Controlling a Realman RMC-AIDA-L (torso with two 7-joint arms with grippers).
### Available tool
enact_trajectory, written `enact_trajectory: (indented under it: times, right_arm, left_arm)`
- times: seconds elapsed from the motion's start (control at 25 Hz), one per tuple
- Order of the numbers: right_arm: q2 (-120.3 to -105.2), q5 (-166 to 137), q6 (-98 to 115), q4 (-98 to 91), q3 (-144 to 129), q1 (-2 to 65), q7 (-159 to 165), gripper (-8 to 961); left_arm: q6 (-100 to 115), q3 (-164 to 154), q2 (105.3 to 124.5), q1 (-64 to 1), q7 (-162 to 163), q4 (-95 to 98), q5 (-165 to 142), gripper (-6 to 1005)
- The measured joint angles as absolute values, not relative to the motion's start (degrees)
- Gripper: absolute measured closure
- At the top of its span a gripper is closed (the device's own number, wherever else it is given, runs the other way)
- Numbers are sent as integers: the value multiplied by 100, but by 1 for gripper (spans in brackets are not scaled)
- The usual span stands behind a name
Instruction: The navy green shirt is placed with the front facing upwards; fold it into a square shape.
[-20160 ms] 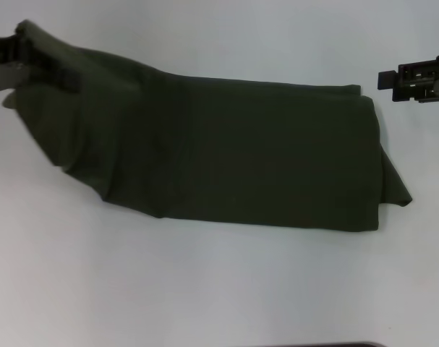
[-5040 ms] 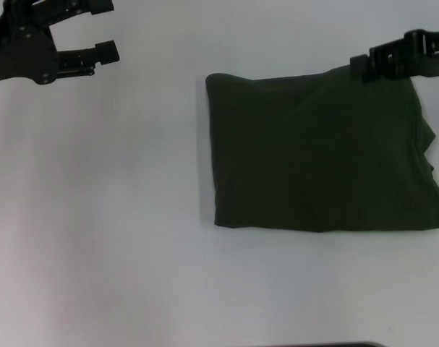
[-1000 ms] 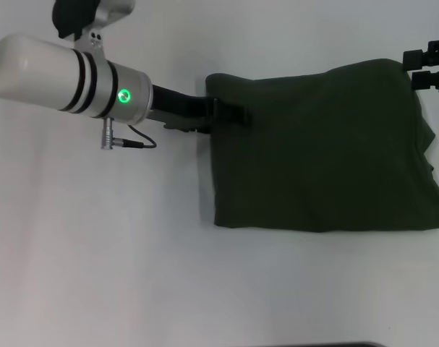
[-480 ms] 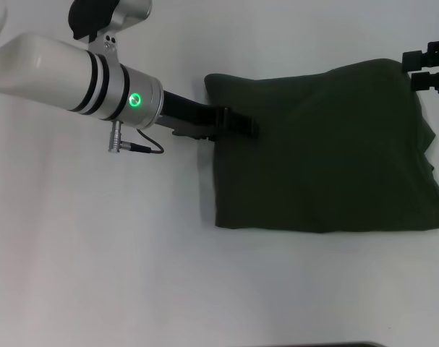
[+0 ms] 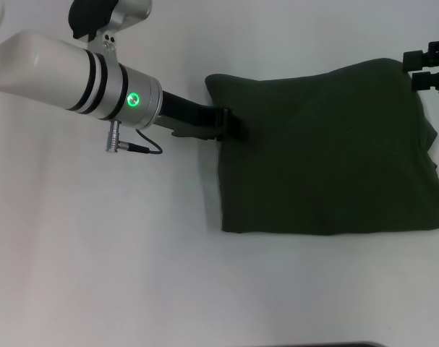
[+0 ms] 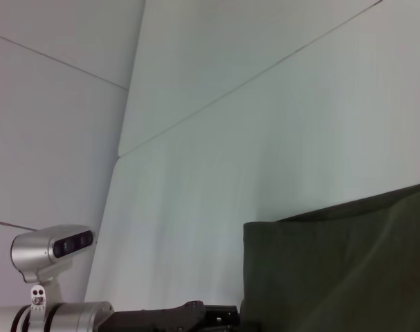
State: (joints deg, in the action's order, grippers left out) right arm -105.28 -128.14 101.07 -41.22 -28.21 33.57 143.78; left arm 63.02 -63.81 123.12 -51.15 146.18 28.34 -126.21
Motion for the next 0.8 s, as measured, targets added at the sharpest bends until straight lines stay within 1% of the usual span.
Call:
enact_trajectory:
  times: [0.04,0.28,0.48,0.56,0.64,0.72,0.8]
  right_arm:
    - [-10527,-12813,10106,-4125,-2821,3359,14380,330]
    - [-10528,-12814,10102,-4123,-2821,3369,14383,330]
    - [-10528,-12814,10100,-4121,-2817,3372,14391,330]
    - [-10528,-12814,10095,-4121,-2801,3365,14392,330]
    - [-10527,-12814,10092,-4119,-2768,3355,14391,330]
    - [-10528,-12814,10091,-4108,-2738,3347,14387,330]
    - [-10528,-12815,10090,-4099,-2728,3345,14384,330]
  left_arm:
    - [6305,-6381,12312,-5115,14617,2835,-12621,551]
    - [6349,-6381,12320,-5140,14580,2838,-12621,766]
    - [6364,-6419,12321,-5155,14537,2835,-12621,853]
    - [6376,-6430,12294,-5125,14536,2833,-12620,888]
    - [6401,-6430,12239,-5060,14539,2834,-12620,922]
    - [6414,-6408,12138,-4956,14570,2840,-12620,957]
    - [6411,-6369,12040,-4863,14600,2848,-12617,956]
